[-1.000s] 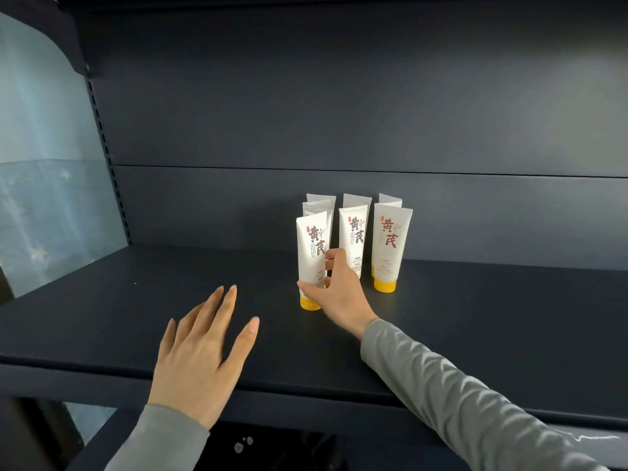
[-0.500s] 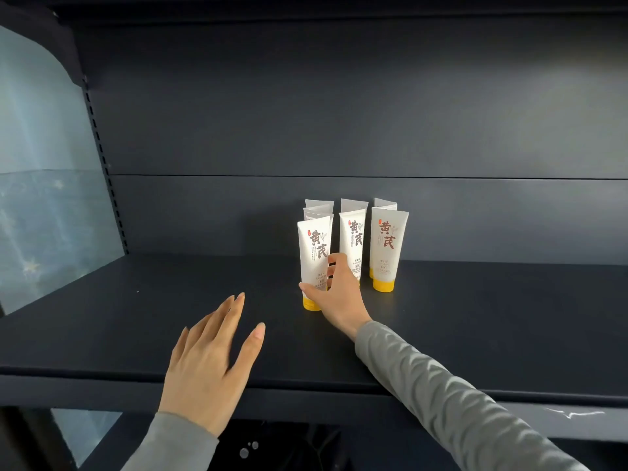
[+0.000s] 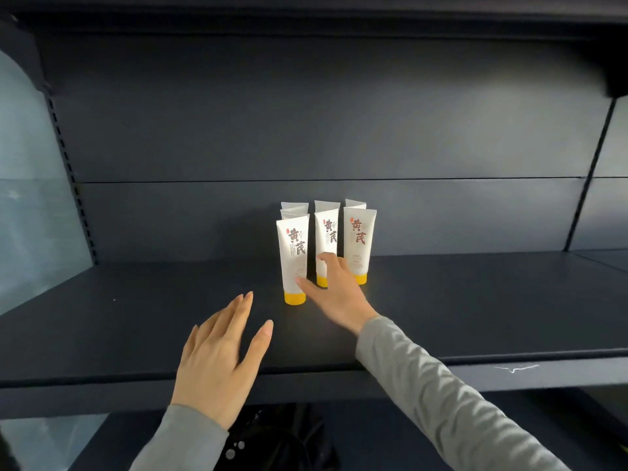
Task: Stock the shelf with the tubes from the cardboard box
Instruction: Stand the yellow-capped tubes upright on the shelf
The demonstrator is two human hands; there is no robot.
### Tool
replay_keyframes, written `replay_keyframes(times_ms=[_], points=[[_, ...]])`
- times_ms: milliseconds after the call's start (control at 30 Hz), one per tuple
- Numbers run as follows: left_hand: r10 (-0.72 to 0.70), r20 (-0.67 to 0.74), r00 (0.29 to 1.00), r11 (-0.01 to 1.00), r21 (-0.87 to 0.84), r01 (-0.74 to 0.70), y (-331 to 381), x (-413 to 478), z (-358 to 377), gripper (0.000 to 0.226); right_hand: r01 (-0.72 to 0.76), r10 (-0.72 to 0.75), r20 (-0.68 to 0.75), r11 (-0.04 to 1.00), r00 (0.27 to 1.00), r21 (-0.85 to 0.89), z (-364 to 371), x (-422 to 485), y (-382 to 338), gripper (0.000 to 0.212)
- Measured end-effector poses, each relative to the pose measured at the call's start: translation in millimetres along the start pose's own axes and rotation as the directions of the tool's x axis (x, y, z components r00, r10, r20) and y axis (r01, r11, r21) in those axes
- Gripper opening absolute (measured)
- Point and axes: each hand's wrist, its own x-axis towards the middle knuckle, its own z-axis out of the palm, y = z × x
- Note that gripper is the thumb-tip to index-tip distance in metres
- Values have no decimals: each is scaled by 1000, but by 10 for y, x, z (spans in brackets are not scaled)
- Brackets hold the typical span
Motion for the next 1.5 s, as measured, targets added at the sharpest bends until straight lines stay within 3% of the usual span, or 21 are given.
replay_keyframes(times_ms=[133,233,367,700,967,1300,1500], points=[[17,-6,1000,996,84,-17,68,28,41,80,107,-140,-78,937,987,-332,-416,-356,111,60],[19,-24,1000,994,108,-16,140,47,92,80,46,-109,-90,847,990,-530,-752,-662,306,71],[32,-25,999,992,121,-29,365,-12,210,83,-39,-38,-111,782,993,-621,-1151,-1150,639,74],[140,88,986,989,24,-143,1279,-668,669,77,-296,131,-314,770,940,-565,-2223,-2494,1339,80],[337,168,926,941,-91,-326,2032,-1337,1328,81,-535,302,-490,713,818,-453,-2862,-3674,1904,71],[413,470,780,910,-239,-338,2459,-1783,2657,61,-816,633,-519,490,575,-307,-2775,-4752,2792,66],[426,635,645,901,-231,-367,2487,-1838,3373,71,-922,765,-518,354,383,-158,-2372,-5100,3349,63]])
